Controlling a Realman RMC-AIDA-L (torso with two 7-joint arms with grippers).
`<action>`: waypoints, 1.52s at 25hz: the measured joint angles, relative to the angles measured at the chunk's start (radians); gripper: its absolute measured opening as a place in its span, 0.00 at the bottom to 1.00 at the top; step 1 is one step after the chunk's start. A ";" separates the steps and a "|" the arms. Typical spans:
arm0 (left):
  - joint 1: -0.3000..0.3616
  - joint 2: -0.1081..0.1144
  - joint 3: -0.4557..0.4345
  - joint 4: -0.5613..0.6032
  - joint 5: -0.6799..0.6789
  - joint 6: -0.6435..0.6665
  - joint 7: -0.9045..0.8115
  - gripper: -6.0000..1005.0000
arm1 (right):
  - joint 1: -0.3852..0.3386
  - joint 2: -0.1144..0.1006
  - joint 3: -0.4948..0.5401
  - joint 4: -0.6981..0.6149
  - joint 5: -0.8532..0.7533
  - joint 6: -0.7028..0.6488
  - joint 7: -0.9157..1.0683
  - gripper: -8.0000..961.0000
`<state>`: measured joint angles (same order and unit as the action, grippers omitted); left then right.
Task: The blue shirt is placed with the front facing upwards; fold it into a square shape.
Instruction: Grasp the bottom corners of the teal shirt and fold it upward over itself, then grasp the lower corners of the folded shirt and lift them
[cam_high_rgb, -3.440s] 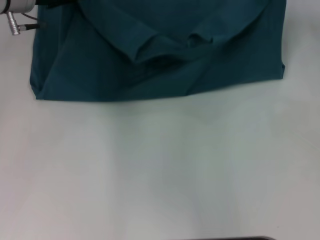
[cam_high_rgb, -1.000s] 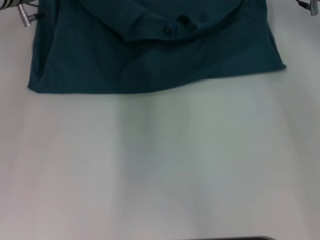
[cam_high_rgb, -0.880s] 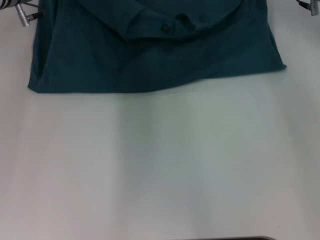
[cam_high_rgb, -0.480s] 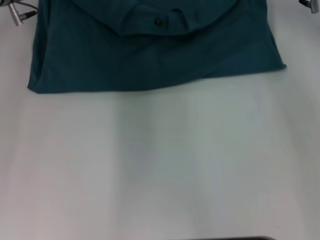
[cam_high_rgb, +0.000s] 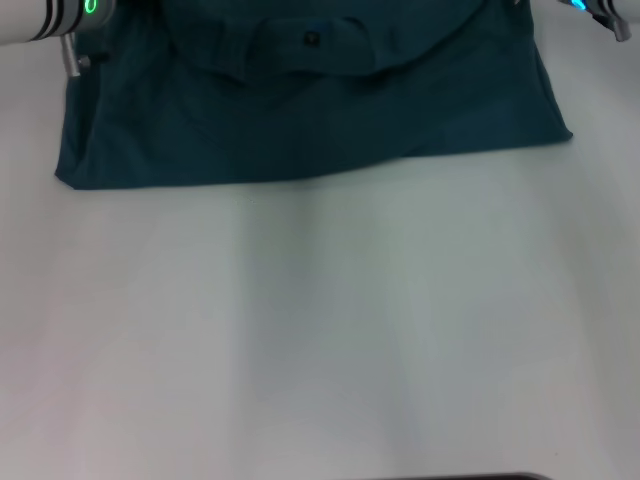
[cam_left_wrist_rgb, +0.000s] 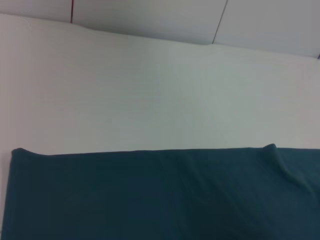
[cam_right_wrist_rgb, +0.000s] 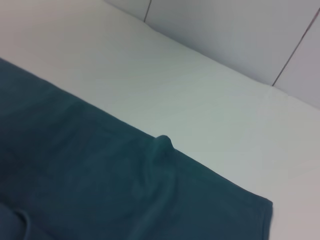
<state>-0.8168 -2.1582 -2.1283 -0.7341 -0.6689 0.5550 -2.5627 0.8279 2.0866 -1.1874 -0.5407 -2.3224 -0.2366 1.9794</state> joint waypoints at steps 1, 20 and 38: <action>-0.005 0.002 0.000 0.006 0.001 0.002 0.000 0.03 | -0.001 0.003 -0.029 0.007 0.000 0.034 0.000 0.06; -0.018 0.042 -0.067 0.062 0.007 0.074 -0.030 0.40 | -0.031 -0.003 -0.021 0.008 0.000 -0.020 0.049 0.50; 0.256 0.013 -0.174 -0.268 -0.350 0.491 -0.016 0.59 | -0.357 -0.029 0.378 -0.480 0.181 -0.930 0.190 0.97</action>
<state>-0.5610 -2.1449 -2.3026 -1.0022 -1.0185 1.0463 -2.5788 0.4713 2.0573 -0.8092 -1.0209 -2.1414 -1.1663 2.1690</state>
